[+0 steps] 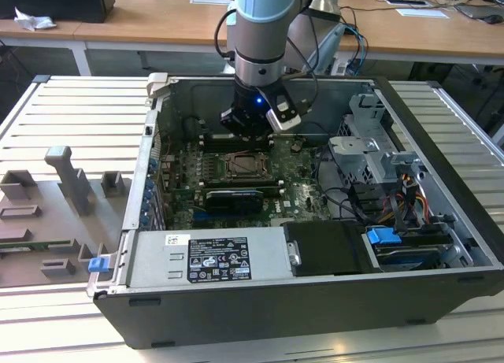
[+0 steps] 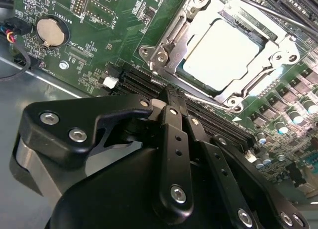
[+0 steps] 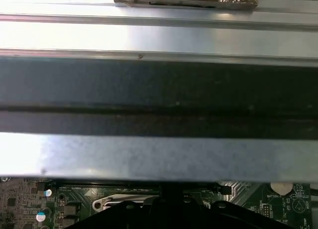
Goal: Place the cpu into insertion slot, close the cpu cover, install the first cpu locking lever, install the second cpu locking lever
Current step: 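Install the first cpu locking lever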
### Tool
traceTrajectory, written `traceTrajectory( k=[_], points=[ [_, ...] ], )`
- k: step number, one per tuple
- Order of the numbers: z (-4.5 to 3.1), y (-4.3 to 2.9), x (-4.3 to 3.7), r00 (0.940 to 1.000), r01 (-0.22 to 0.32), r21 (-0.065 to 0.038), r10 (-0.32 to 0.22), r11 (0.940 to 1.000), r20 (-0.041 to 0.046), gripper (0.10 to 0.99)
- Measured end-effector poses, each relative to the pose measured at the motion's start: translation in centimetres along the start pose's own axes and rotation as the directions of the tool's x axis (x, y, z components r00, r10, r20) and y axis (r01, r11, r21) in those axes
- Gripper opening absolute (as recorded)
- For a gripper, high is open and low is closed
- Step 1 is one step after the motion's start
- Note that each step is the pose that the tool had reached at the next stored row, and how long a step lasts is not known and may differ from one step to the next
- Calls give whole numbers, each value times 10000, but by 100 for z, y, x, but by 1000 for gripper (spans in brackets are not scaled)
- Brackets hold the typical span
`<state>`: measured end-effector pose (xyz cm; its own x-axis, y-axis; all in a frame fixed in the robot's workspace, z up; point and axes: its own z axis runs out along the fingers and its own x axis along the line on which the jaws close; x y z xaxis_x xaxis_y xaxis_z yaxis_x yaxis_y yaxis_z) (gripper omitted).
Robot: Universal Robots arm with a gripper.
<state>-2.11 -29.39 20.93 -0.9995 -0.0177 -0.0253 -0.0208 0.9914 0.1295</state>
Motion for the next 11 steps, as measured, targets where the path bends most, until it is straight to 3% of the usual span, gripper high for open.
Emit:
traceTrajectory(
  k=[11],
  points=[
    [46, -6, -8, 10000, 4, 168, -4, 9999, -6, 106]
  ],
)
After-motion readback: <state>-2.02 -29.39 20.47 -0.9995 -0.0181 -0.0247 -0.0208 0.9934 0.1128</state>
